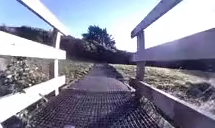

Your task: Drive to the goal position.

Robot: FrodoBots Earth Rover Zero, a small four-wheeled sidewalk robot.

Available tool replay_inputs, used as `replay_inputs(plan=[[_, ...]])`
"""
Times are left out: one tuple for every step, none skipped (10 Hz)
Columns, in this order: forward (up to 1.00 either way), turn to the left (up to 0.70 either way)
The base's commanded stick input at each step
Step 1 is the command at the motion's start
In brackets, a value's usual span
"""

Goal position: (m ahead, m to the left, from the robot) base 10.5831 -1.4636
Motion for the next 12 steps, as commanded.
replay_inputs(plan=[[0.7,0.0],[0.7,0.0],[0.7,0.0],[0.7,0.0],[0.7,0.0],[0.7,0.0],[0.7,0.0],[0.7,0.0],[0.7,0.0],[0.7,0.0],[0.7,0.0],[0.7,0.0]])
